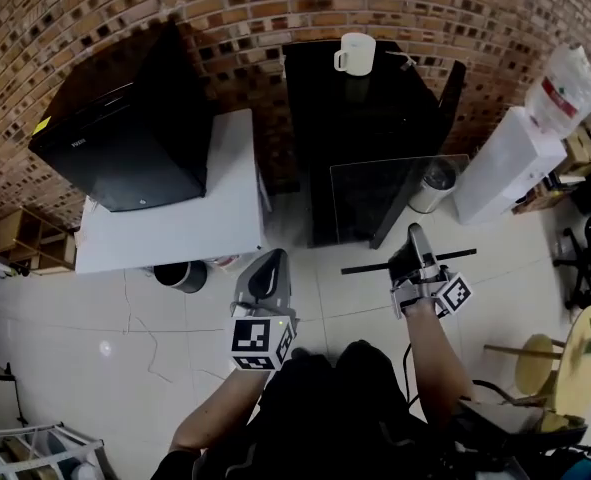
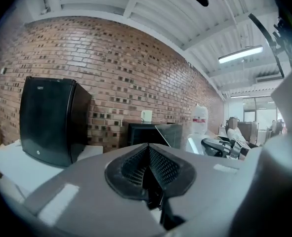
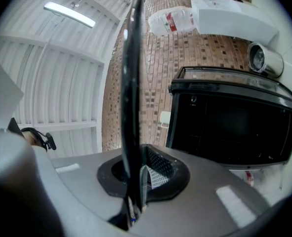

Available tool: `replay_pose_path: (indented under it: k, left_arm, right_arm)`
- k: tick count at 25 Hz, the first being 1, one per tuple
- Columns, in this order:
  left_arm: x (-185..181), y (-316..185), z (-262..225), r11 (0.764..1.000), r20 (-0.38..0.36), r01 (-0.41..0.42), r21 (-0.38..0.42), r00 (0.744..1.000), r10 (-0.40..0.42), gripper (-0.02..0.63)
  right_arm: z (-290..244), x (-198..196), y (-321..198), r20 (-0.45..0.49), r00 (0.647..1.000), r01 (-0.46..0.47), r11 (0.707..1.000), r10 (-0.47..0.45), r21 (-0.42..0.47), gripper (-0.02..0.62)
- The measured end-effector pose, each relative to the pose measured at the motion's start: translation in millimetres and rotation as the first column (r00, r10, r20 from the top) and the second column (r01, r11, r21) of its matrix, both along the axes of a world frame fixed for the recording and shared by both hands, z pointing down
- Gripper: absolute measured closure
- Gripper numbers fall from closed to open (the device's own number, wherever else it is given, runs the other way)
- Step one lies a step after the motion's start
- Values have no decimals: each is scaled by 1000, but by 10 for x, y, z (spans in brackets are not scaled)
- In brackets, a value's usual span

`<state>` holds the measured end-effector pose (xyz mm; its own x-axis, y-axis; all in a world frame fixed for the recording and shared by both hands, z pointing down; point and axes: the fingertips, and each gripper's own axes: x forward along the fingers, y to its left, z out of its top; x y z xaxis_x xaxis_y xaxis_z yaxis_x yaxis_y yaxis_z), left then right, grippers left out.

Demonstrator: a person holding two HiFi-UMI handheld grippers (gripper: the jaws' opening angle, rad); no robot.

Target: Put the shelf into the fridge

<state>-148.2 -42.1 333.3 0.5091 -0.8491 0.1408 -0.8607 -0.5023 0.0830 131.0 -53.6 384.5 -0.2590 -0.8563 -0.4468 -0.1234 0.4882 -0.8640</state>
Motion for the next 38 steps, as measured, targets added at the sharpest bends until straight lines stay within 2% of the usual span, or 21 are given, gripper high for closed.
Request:
replay_pose_path:
  k: [3,7,12,15,19,24,27,30,34,38]
  left_arm:
    - [38,-123,76,1000,-4,-23,-6,1000,23,612]
    - [160,-268,197,999,-11,-15,-38,1000,15,612]
    - [383,-473,293,1000,45,-23,-21,999,24,612]
    - [484,-568,442,998,60,-27,-50,998,30,612]
    - [755,-628,784,993,132,-68,-91,988,80,612]
    - [816,-719,1148,986,198,-76,-151,975,105,612]
    - [809,-816,1248,987,194,-66,-145,976,94,612]
    - [890,-875,1333,990,187,-80,-120,977,102,612]
    - [889,-967,1609,979,180,-54,-194,980,90,612]
    - [935,-1033,1851,973,202,-68,-220,973,113,612]
  right_arm:
    - [129,-47,-29,4,1000,-15,1000,15,-18,578]
    - [310,-117,-161,-5,1000,9,999,-9,-38,578]
    - [660,-108,-366,43,999,27,997,-24,-70,578]
    - [844,-68,-536,49,998,32,995,-28,-97,578]
    - [1141,132,-662,77,997,20,993,-12,-113,578]
    - [1600,152,-861,97,995,17,988,-2,-156,578]
    - [1826,96,-999,127,992,32,984,-10,-174,578]
    - [2019,93,-1063,102,994,43,981,-24,-191,578]
    - [2222,-30,-1121,110,993,61,975,-38,-215,578]
    - [2435,-122,-1216,117,992,83,968,-56,-238,578]
